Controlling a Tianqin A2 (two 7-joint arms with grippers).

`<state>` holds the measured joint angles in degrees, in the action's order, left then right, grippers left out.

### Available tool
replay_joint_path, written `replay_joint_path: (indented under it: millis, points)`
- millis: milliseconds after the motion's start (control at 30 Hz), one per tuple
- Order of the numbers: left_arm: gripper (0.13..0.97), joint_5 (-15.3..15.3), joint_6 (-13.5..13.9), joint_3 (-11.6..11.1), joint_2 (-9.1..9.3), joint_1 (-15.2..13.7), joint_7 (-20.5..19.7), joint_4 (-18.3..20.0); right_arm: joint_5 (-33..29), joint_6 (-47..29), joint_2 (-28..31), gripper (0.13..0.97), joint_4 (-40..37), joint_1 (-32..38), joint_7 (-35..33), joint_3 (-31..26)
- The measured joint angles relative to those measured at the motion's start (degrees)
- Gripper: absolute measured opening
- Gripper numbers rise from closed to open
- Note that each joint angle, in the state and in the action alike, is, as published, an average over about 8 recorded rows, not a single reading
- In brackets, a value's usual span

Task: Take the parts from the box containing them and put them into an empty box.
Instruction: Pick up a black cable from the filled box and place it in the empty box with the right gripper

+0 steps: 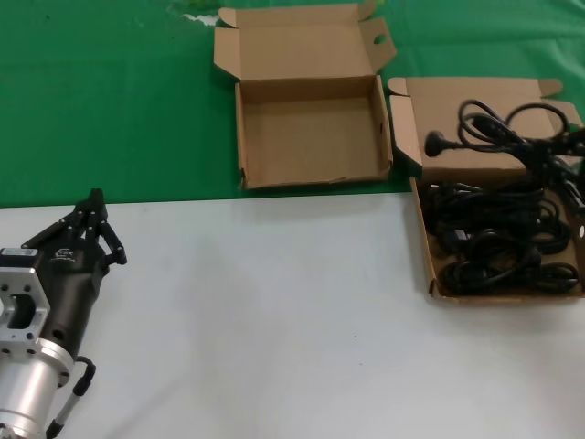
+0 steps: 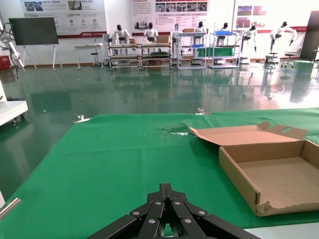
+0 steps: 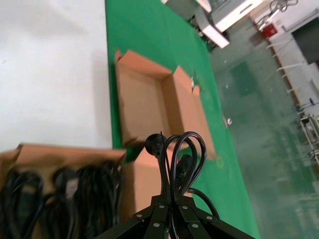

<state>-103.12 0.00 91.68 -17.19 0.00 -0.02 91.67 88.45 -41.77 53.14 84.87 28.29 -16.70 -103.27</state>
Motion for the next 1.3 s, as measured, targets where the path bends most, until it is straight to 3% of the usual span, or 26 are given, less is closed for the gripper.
replay_joint_path:
  millis: [533,1300]
  points:
    - [0.139,0.0,0.0,0.0,0.0,0.0,0.0,0.0,-3.62,1.39,-11.9,0.139,-2.53,8.04,-0.53,-6.41]
    - [0.139,0.0,0.0,0.0,0.0,0.0,0.0,0.0,-6.62,7.09,-30.33,0.139,-19.33,16.79,-10.63,-13.55]
